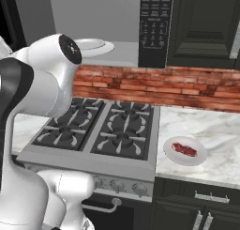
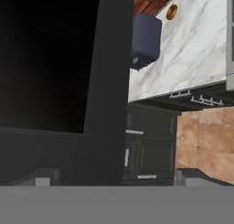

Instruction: Pick the steak from the counter and place it in the microwave. Then turn on the microwave.

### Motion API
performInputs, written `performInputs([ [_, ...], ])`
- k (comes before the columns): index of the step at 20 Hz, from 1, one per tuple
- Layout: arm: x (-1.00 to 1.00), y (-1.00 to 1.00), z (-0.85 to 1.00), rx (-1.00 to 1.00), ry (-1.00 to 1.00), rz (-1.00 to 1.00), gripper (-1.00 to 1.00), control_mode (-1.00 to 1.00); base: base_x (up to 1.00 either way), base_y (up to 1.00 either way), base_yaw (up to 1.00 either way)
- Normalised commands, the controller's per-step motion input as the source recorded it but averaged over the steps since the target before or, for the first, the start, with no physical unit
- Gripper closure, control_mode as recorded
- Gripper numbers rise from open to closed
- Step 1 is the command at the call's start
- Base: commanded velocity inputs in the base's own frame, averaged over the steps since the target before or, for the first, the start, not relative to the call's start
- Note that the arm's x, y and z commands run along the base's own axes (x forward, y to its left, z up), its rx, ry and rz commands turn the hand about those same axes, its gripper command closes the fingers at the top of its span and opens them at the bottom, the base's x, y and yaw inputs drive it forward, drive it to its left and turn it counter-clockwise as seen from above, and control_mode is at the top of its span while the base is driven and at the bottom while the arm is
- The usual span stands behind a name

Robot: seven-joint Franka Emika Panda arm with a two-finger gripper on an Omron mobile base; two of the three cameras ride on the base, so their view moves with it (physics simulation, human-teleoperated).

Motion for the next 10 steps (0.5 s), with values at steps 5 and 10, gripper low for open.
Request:
performInputs([
  [5,0.0,-0.45,0.0,-0.1,0.0,-0.01,-1.0,-1.0,0.0,0.0,0.0],
  [10,0.0,-0.37,-0.01,-0.14,0.0,-0.05,-1.0,-1.0,0.0,0.0,0.0],
])
